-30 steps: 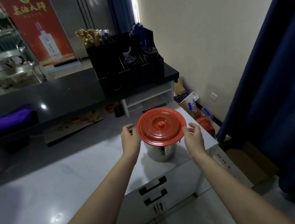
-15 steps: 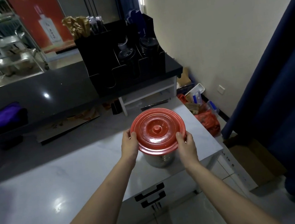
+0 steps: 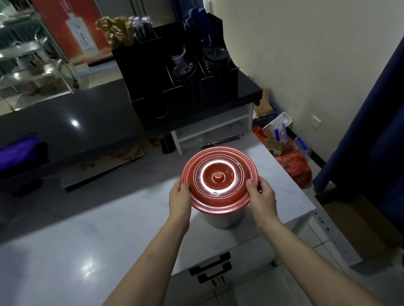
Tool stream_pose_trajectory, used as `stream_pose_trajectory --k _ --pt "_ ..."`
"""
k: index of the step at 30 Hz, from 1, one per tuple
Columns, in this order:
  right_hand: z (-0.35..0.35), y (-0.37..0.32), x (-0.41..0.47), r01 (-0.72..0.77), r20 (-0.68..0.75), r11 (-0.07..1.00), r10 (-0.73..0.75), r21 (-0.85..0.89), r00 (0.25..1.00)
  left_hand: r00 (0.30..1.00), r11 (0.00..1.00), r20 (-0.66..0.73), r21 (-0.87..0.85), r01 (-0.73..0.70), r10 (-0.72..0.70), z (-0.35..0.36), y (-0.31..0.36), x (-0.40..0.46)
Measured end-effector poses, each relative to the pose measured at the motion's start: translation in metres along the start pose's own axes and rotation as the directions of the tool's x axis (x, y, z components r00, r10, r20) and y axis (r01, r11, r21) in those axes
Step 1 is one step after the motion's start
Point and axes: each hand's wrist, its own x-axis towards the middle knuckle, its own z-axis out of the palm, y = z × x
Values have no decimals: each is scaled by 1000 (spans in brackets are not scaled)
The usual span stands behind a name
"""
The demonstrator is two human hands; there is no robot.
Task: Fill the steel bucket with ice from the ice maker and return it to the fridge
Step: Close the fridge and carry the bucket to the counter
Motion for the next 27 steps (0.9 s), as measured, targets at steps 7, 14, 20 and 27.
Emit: stream_pose_trajectory --k 7,14,20,27 --pt "27 -5 0 4 104 1000 -4 9 995 996 999 -84 -50 -10 6 -34 2 -4" --pt "82 -6 -14 32 225 999 -33 11 974 971 992 -239 -110 -58 30 -96 3 -11" --pt "146 -4 -47 51 349 999 -47 -2 936 934 986 -354 -138 -90 35 -173 -1 -29" --pt "227 2 -109 68 484 997 -46 -28 874 884 978 -466 -165 -127 37 -275 -10 -59"
